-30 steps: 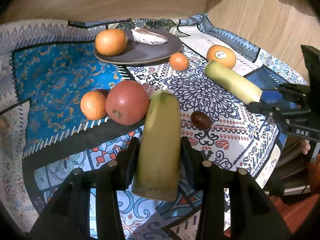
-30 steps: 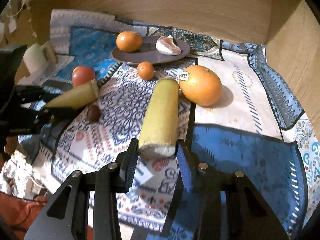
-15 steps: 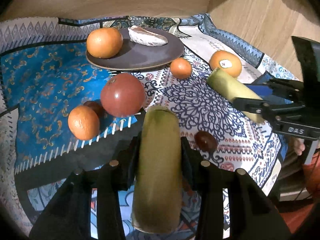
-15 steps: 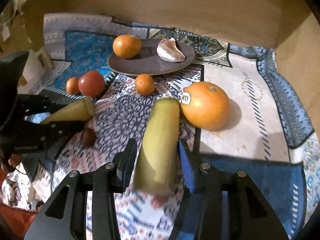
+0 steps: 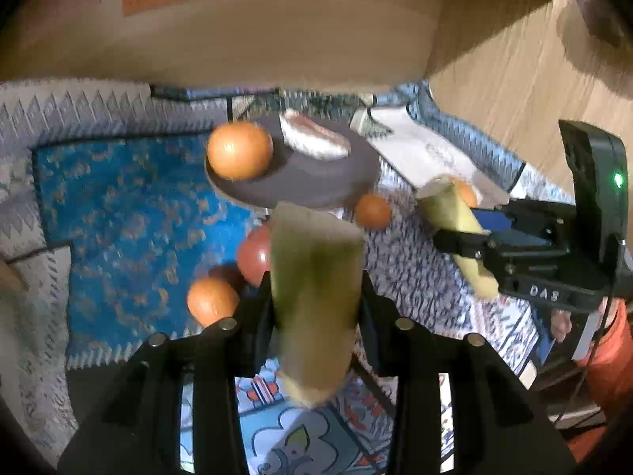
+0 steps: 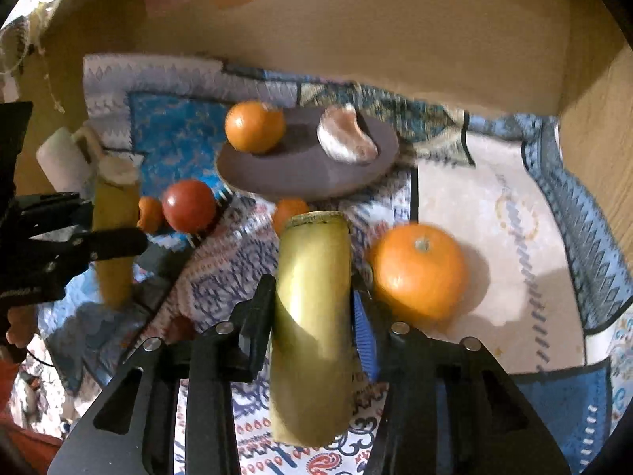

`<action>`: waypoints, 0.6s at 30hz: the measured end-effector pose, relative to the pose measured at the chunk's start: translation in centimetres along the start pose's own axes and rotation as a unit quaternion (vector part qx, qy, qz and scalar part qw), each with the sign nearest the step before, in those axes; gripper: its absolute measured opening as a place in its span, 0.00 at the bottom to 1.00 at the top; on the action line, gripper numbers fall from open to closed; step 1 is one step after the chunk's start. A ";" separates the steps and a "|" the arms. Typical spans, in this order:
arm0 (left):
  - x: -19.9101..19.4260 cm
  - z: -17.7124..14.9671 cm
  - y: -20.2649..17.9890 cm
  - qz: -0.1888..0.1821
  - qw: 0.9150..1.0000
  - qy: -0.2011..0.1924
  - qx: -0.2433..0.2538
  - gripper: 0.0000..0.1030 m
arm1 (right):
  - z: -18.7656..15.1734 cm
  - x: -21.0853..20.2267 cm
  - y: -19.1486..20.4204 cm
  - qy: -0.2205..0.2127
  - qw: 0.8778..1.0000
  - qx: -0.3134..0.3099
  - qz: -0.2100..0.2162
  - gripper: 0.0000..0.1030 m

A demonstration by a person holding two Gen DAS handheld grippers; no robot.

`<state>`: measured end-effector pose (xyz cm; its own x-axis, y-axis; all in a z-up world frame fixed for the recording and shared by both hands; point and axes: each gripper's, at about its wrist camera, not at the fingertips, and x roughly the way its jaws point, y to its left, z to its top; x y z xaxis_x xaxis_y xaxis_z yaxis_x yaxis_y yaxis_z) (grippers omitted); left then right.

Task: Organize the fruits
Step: 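Lift both yellow-green cylinders and carry them over the dark plate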

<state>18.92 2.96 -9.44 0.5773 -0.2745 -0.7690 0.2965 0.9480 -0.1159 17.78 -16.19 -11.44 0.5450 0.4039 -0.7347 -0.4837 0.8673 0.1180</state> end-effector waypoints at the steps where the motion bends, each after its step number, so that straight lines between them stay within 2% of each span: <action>1: -0.2 0.3 0.0 -0.001 1.000 -0.006 -0.001 0.37 | 0.3 -0.3 0.1 -0.008 1.000 -0.001 -0.001 0.33; 11: -1.0 3.9 -0.3 0.001 0.999 -0.049 -0.001 0.37 | 3.2 -2.1 -0.3 -0.066 0.998 0.003 -0.002 0.33; 18: 0.0 6.1 -0.7 0.004 0.999 -0.052 0.007 0.37 | 5.3 -2.5 -0.8 -0.099 0.995 0.000 -0.013 0.33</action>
<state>23.37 1.27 -5.51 0.6554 -0.2826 -0.7005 0.3017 0.9481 -0.1002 20.46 -16.38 -6.10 0.6820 0.4302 -0.5915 -0.4667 0.8786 0.1009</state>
